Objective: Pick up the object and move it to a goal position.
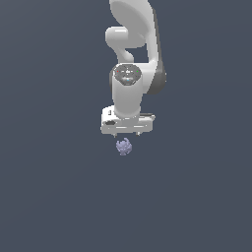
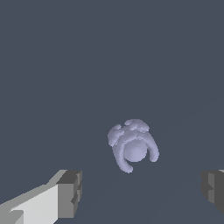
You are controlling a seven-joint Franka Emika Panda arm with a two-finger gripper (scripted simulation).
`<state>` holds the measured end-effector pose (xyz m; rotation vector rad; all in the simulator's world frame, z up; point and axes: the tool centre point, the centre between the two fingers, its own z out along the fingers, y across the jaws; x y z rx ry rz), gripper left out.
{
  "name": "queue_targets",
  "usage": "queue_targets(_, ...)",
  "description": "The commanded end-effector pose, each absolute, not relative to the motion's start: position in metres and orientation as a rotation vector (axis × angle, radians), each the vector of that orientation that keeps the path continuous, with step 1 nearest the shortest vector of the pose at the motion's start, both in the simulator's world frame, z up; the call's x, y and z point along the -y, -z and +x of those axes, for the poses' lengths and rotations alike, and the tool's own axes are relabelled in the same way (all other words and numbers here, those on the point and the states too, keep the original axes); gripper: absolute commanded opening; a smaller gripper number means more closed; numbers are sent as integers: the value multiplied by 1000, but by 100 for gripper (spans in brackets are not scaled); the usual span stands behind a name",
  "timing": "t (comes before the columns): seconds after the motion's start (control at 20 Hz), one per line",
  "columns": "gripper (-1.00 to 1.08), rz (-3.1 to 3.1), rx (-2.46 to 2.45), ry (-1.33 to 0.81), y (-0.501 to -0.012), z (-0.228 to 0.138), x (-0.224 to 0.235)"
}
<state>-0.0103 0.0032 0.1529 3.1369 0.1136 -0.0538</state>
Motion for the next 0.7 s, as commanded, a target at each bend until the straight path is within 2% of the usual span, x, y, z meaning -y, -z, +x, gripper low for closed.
queue_targets(0.0,100,3136,-149,52,-149,-10,-2)
queue_targets(0.65,100,3094,-534,19,-111,-14,6)
